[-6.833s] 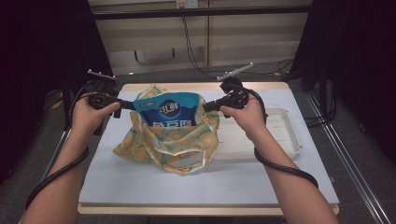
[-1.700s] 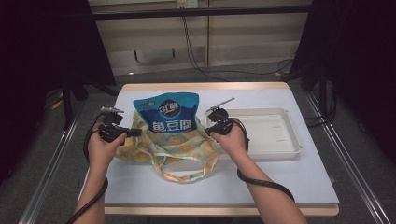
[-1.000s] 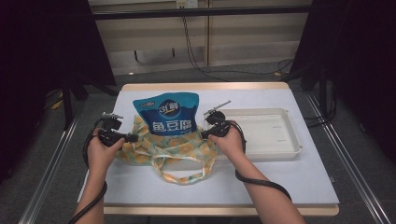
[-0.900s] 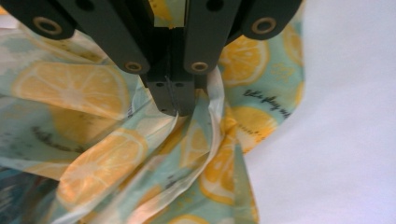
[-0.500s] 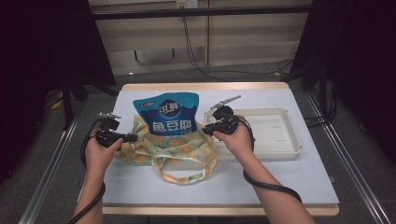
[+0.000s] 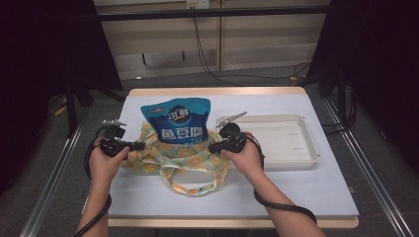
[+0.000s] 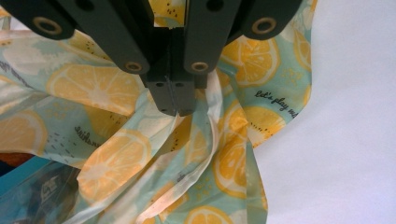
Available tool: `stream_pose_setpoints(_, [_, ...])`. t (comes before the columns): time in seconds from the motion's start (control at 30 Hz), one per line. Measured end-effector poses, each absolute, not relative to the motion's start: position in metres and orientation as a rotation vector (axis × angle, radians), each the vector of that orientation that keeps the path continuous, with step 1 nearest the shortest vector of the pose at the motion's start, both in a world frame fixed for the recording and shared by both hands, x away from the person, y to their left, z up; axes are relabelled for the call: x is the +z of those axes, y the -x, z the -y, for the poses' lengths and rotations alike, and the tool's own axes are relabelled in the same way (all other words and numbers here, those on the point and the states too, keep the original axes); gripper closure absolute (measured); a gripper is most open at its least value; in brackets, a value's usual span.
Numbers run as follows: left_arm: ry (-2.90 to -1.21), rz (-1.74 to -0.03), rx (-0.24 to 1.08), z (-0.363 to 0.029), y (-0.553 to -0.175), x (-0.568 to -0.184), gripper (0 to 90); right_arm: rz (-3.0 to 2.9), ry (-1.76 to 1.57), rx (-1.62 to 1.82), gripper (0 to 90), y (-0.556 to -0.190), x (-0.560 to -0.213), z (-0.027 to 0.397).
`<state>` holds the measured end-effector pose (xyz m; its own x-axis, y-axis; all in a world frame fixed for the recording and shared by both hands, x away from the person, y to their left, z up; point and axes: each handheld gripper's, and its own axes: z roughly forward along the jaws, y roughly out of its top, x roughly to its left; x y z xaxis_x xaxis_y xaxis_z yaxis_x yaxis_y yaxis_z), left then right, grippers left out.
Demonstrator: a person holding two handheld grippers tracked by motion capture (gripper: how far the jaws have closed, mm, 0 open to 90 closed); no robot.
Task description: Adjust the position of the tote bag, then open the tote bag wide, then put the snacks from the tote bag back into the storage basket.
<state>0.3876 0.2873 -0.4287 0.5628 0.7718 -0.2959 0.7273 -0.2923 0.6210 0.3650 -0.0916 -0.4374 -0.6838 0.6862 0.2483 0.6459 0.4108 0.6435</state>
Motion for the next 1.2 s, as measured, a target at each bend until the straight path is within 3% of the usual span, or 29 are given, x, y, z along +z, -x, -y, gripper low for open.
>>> stream_pose_setpoints(0.33, [-2.068, -1.190, 0.080, -0.284, -0.388, -0.431, 90.0, -2.611, -1.219, 1.102, 73.0, -0.365, -0.435, 0.095])
stream_pose_setpoints(0.73, [-2.024, -1.160, 0.110, -0.282, -0.387, -0.421, 87.0, -2.589, -1.113, 1.107, 38.7, -0.362, -0.394, 0.108])
stream_pose_setpoints(0.83, [-1.991, -1.165, 0.135, -0.284, -0.387, -0.419, 77.4, -2.604, -1.085, 1.119, 31.3, -0.363, -0.380, 0.108])
stream_pose_setpoints(1.03, [-1.952, -1.144, 0.152, -0.284, -0.384, -0.413, 36.2, -2.627, -1.031, 1.155, 23.4, -0.368, -0.360, 0.106])
stream_pose_setpoints(1.2, [-2.031, -1.101, 0.202, -0.280, -0.381, -0.406, 19.2, -2.643, -0.991, 1.146, 19.6, -0.374, -0.342, 0.106])
